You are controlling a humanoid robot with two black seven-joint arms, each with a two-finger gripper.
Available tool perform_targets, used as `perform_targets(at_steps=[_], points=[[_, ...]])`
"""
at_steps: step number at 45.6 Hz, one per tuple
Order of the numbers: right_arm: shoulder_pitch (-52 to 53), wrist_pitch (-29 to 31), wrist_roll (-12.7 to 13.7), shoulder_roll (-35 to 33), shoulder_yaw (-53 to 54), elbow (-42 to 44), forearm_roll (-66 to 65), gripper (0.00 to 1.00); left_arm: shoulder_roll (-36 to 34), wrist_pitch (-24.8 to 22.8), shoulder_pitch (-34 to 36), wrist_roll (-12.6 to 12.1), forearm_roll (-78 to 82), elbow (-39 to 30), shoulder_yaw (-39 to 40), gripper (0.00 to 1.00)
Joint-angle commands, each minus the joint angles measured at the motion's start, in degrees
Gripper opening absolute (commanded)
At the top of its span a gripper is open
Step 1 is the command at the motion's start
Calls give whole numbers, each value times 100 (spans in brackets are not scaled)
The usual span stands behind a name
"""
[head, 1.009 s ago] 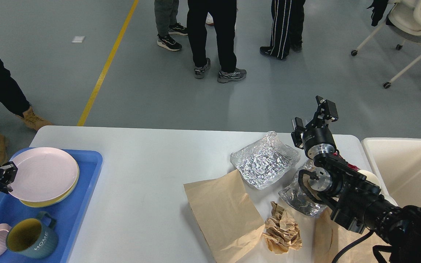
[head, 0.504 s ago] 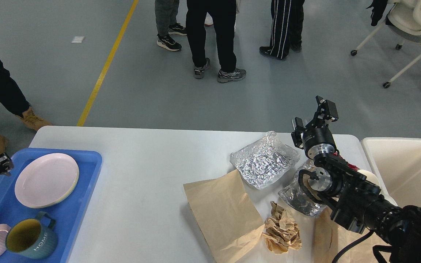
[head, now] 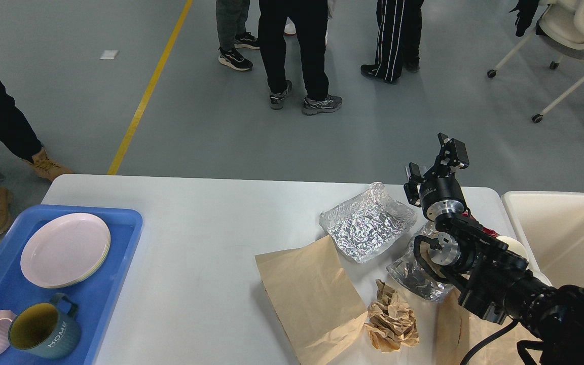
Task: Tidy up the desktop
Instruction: 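Open the left gripper and raise it away from the bowl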
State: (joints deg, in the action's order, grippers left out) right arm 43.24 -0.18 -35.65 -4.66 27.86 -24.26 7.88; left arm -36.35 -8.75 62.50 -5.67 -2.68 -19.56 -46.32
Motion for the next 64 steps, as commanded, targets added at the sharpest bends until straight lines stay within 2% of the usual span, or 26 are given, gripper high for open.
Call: perform_targets(at_steps=[1, 4, 8, 10, 15, 19, 21, 23, 28, 34, 37, 41, 46, 51, 54, 57, 64], points=[[0, 0, -4, 1, 0, 0, 3, 100, 22, 101, -88, 338, -4, 119, 588, 93], [0, 0, -4, 1, 0, 0, 3, 100, -21, 224, -237, 601, -4, 241, 948, 93], [0, 0, 5, 1, 0, 0, 3, 100, 5, 575, -554, 1250, -4, 575, 1755, 93], [0, 0, 5, -8, 0, 0, 3, 100, 40, 795, -738, 1707, -4, 742, 2282, 93], [0, 0, 5, 1, 0, 0, 3, 100, 101, 1287, -1125, 3069, 5, 927, 3531, 93], [0, 0, 5, 1, 0, 0, 3, 100, 180, 1385, -1257, 4159, 22, 927, 4129, 94], [0, 0, 5, 1, 0, 0, 3, 100, 216, 1385, -1284, 4555, 57, 927, 4236, 95], [0, 0, -4, -8, 0, 0, 3, 100, 286, 1367, -1284, 4785, 58, 919, 4315, 95], [0, 0, -4, -8, 0, 0, 3, 100, 593, 1349, -1170, 4777, -13, 919, 4490, 96], [0, 0, 5, -8, 0, 0, -6, 100, 927, 1262, -959, 4759, -4, 892, 5438, 96], [-8, 0, -4, 1, 0, 0, 3, 100, 1015, 1016, -819, 4759, 5, 875, 6071, 96], [0, 0, -4, -8, 0, 0, -6, 100, 1042, 428, -581, 4689, 5, 866, 6740, 96], [0, 0, -4, -8, 0, 0, 3, 100, 1059, -521, -353, 4312, -4, 857, 7320, 96], [0, 0, -4, 1, 0, 0, 3, 100, 1287, -1269, -317, 3715, -13, 848, 7918, 96], [0, 0, -4, 1, 0, 0, 3, 100, 1472, -1410, -317, 3345, -13, 848, 8304, 96], [0, 0, -4, -8, 0, 0, -6, 100, 1543, -1410, -335, 3099, -13, 848, 8603, 96], [0, 0, 5, 1, 0, 0, 3, 100, 1762, -1410, -352, 3028, -4, 848, 8710, 96]])
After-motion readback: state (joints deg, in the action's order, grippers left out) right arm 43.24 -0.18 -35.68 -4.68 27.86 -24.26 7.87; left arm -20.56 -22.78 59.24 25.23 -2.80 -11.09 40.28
